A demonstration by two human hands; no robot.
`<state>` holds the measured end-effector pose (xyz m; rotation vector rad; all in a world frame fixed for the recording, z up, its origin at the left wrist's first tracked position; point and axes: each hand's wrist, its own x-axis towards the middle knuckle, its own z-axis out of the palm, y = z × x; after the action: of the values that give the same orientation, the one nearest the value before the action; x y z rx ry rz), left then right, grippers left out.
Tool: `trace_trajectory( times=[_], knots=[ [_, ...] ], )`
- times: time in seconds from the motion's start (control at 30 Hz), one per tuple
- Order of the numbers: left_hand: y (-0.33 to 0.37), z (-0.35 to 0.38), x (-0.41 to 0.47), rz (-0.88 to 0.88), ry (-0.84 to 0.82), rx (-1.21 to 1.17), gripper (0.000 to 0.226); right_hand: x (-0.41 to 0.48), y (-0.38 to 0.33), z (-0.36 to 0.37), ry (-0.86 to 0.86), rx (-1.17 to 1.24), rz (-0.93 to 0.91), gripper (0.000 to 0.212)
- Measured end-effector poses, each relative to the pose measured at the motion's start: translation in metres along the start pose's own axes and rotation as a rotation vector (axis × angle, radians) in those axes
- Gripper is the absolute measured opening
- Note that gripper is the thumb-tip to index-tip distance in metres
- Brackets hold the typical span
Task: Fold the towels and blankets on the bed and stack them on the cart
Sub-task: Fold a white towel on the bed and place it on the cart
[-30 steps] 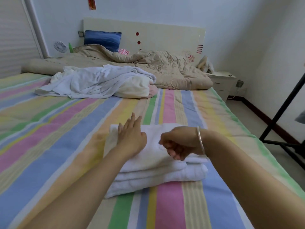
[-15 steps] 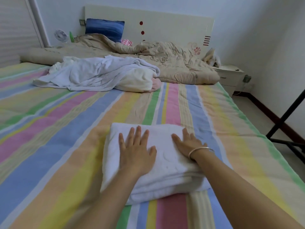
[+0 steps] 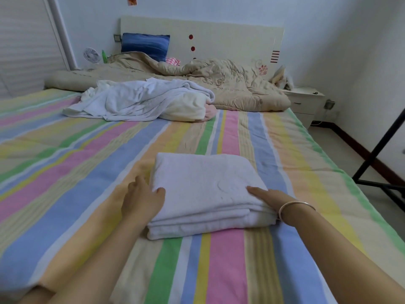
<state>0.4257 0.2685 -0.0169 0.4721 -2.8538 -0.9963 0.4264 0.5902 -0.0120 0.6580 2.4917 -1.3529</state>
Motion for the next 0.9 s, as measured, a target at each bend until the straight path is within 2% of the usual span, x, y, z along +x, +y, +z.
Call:
trace_trajectory(
  times=[0.1, 0.2, 0.3, 0.37, 0.5, 0.63, 0.7, 0.77, 0.9],
  knots=[
    [-0.01, -0.009, -0.007, -0.094, -0.12, 0.123, 0.058, -0.015, 0.006, 0.0, 0.039, 0.081, 0.076, 0.085],
    [-0.013, -0.01, -0.003, -0.113, -0.177, 0.011, 0.06, -0.028, -0.005, 0.001, 0.052, 0.005, 0.077, 0.091],
    [-0.024, -0.012, 0.008, -0.28, -0.306, -0.464, 0.063, -0.031, -0.013, 0.001, 0.036, 0.009, 0.073, 0.074],
    [-0.03, -0.015, 0.012, -0.36, -0.389, -0.639, 0.065, -0.033, -0.014, 0.0, 0.002, -0.015, 0.083, 0.064],
    [-0.027, -0.014, 0.02, -0.351, -0.495, -0.571, 0.079, -0.033, -0.008, -0.004, -0.07, 0.01, 0.13, 0.041],
    [-0.012, -0.022, 0.017, -0.349, -0.649, -0.623, 0.079, -0.038, -0.008, 0.002, -0.048, 0.085, 0.135, 0.039],
    [-0.008, -0.025, 0.011, -0.328, -0.63, -0.661, 0.083, -0.044, -0.011, 0.008, 0.003, 0.112, 0.109, 0.03],
    [-0.007, -0.027, 0.003, -0.317, -0.554, -0.728, 0.089, -0.051, -0.017, 0.019, 0.046, 0.1, 0.065, 0.03],
    [-0.019, -0.048, -0.015, -0.247, -0.378, -0.792, 0.076, -0.079, -0.036, 0.054, 0.15, 0.08, -0.028, 0.03]
  ],
)
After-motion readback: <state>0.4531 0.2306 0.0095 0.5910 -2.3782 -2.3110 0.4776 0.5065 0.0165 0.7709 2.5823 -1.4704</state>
